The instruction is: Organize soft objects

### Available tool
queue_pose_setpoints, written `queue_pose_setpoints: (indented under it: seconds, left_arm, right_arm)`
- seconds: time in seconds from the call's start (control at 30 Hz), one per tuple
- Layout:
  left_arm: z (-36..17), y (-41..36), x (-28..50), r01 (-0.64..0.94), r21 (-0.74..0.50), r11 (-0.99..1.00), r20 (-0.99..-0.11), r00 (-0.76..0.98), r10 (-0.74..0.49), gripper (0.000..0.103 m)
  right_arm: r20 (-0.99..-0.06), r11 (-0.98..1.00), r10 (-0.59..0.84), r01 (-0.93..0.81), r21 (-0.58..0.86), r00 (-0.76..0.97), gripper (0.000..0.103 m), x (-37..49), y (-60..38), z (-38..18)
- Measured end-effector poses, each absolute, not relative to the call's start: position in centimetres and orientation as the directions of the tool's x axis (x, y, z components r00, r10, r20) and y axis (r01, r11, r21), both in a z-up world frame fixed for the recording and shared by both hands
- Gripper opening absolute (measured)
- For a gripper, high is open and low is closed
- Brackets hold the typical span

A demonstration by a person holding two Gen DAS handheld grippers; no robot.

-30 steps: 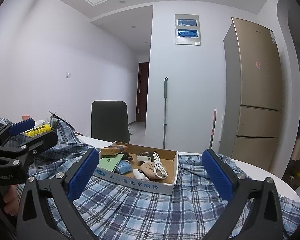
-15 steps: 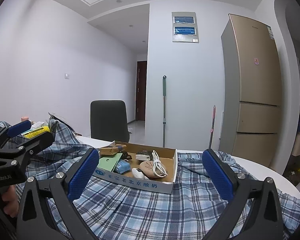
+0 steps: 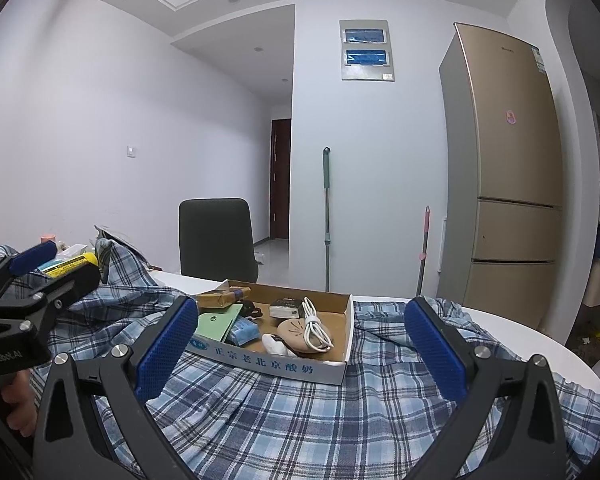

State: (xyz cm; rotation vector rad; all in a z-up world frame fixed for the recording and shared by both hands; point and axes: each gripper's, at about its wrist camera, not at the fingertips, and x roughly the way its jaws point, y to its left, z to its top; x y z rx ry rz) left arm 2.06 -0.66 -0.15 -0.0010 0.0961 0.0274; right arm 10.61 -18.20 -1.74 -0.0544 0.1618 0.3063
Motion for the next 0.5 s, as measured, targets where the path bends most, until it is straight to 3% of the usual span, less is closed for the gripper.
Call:
queue_pose_setpoints:
  seconds: [0.5]
  left_arm:
    - [-0.1,-0.69,2.22,-0.013,0.009,1.0,-0.094,0.995,0.013,0.103]
  right_arm:
    - [-0.17,0.953,0.295,-0.303,-0.025,0.94,0.103,10.49,-18.21,-1.89]
